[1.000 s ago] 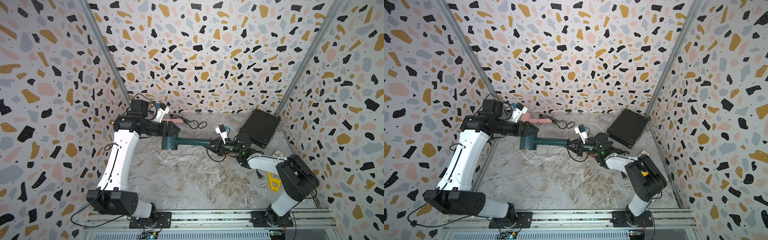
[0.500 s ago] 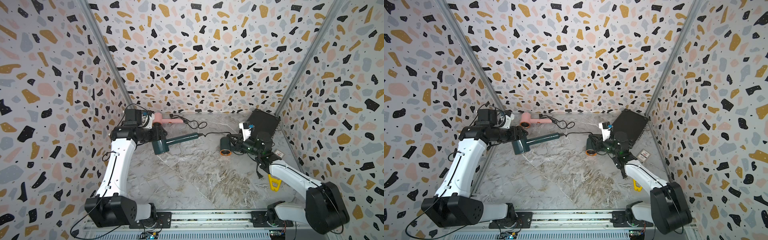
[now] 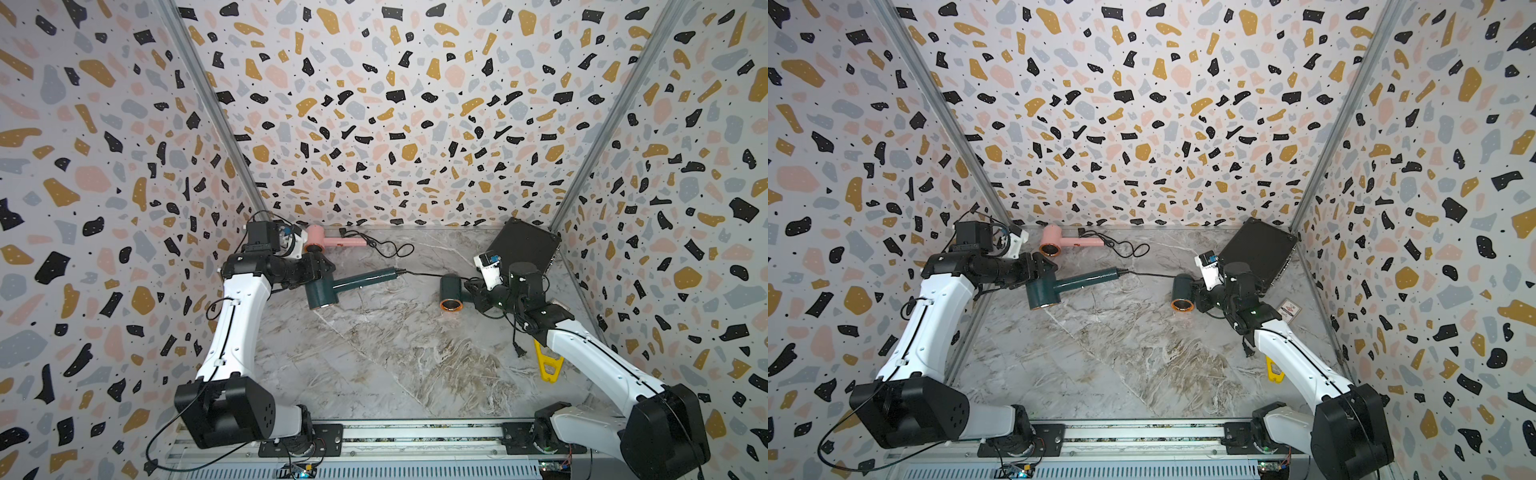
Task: Wrap the cord around the hair dryer
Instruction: Adjust the power cord at the center of the board, then place the hair dryer at the center of the board.
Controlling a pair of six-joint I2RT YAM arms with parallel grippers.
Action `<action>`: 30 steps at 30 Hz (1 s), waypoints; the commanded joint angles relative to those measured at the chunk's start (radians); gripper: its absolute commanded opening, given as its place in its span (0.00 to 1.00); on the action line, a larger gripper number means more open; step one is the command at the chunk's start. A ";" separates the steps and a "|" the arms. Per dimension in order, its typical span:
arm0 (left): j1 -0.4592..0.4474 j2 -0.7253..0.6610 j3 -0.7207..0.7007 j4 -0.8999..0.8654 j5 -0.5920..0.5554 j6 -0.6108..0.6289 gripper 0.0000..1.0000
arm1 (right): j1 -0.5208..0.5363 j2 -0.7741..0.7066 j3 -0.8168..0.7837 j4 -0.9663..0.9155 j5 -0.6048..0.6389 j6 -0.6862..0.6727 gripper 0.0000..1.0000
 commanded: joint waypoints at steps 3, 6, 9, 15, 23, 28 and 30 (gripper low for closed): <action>-0.022 0.027 0.021 0.006 -0.115 0.041 0.00 | -0.036 0.038 0.066 -0.279 0.067 -0.004 0.00; -0.088 0.062 0.015 -0.022 -0.202 0.067 0.00 | -0.036 0.049 0.084 -0.330 0.015 -0.001 0.05; -0.136 0.113 0.007 -0.036 -0.282 0.084 0.00 | -0.036 0.060 0.078 -0.350 0.002 0.009 0.05; -0.191 0.232 -0.008 -0.031 -0.412 0.078 0.00 | -0.034 0.068 0.011 -0.321 -0.010 0.067 0.05; -0.269 0.299 -0.129 0.168 -0.577 -0.056 0.00 | -0.025 0.079 -0.032 -0.275 0.053 0.233 0.05; -0.297 0.350 -0.164 0.229 -0.618 -0.083 0.00 | -0.008 0.066 -0.074 -0.227 0.070 0.303 0.06; -0.302 0.384 -0.157 0.226 -0.623 -0.077 0.00 | 0.005 0.061 -0.077 -0.226 0.078 0.307 0.06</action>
